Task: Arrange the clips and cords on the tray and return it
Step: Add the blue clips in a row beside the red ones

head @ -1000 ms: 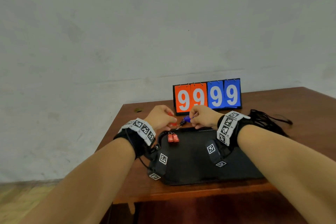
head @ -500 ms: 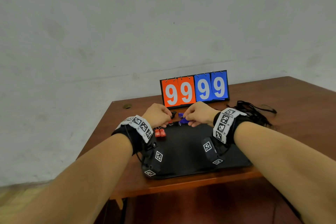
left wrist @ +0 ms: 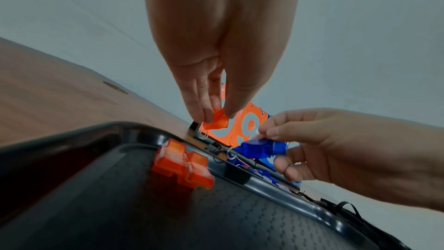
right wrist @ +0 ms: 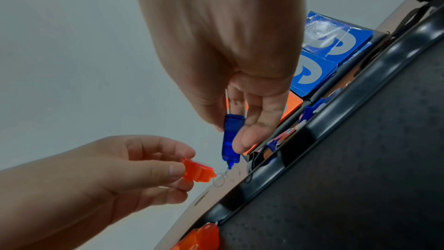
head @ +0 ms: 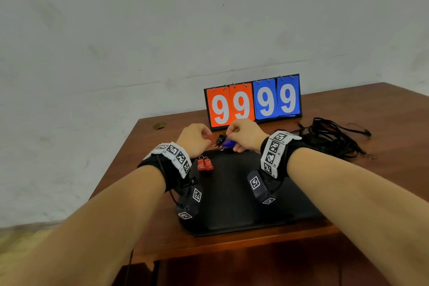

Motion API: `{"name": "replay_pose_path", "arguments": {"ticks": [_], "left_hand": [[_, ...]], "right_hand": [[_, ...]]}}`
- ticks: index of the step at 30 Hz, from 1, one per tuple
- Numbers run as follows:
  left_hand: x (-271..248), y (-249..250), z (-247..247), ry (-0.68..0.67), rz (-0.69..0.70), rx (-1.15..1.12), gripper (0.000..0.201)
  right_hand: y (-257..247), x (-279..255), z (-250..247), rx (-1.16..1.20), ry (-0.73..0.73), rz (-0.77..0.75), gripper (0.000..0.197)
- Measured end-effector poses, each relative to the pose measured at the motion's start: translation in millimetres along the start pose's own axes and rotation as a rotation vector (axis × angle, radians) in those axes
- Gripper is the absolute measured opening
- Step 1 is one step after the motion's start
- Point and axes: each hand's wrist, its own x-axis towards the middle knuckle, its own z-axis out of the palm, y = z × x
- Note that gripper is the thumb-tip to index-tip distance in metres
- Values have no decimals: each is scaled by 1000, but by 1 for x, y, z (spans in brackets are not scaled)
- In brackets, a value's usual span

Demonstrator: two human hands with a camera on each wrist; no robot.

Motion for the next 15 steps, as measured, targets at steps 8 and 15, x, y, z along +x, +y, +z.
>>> {"name": "replay_pose_path", "arguments": {"ticks": [8,15], "left_hand": [[10,0,10,-58,28,64,15],[4,0,16,-90,58,108,18]], "right_hand": [[2,15,8,2,27,28,20],[5,8,11,-166,-90,4,29]]}}
